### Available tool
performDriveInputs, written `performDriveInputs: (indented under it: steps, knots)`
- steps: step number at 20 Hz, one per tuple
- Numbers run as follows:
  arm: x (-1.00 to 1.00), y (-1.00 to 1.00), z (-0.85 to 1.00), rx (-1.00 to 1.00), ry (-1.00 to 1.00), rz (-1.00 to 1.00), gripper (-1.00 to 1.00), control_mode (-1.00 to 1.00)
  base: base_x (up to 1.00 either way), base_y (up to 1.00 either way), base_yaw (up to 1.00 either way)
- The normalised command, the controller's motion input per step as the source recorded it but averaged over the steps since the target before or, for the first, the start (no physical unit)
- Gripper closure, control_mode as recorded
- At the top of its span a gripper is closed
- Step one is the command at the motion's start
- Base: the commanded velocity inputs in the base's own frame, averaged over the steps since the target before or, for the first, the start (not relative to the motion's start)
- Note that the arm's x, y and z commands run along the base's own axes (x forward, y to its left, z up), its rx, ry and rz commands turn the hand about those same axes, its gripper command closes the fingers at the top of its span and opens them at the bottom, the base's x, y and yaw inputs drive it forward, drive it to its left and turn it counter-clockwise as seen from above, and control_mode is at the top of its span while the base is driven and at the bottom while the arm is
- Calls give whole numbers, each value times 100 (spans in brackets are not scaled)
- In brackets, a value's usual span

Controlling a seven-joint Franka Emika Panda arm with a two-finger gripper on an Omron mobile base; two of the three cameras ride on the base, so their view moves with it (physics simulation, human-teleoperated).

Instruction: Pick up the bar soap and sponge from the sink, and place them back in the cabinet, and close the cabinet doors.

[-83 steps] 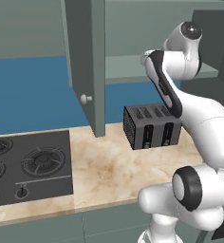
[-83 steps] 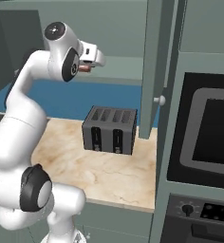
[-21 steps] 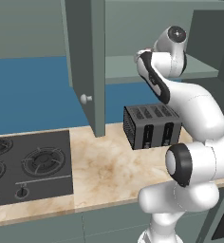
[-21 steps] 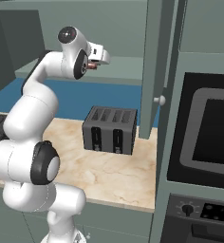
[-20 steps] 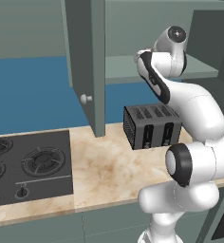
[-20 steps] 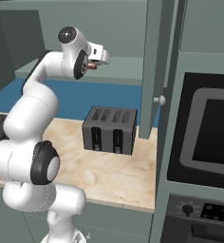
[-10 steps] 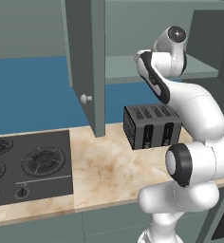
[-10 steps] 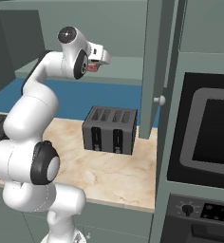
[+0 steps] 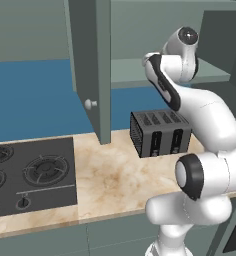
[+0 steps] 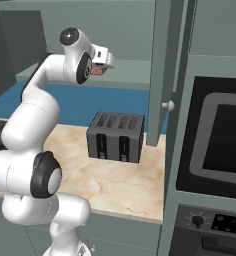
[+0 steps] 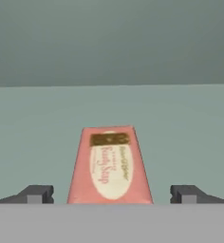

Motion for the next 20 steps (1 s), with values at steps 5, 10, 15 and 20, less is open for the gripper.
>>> performDriveInputs:
  steps: [5,10,15,20]
  knots:
    - [-41,0,0,0,-5,0,-100,-100,0,0,0]
    - [-47,0,-1,0,-7,0,-100,-100,0,0,0]
    - [-50,0,0,0,-4,0,-100,-100,0,0,0]
    - [-59,0,7,0,0,0,-100,-100,0,0,0]
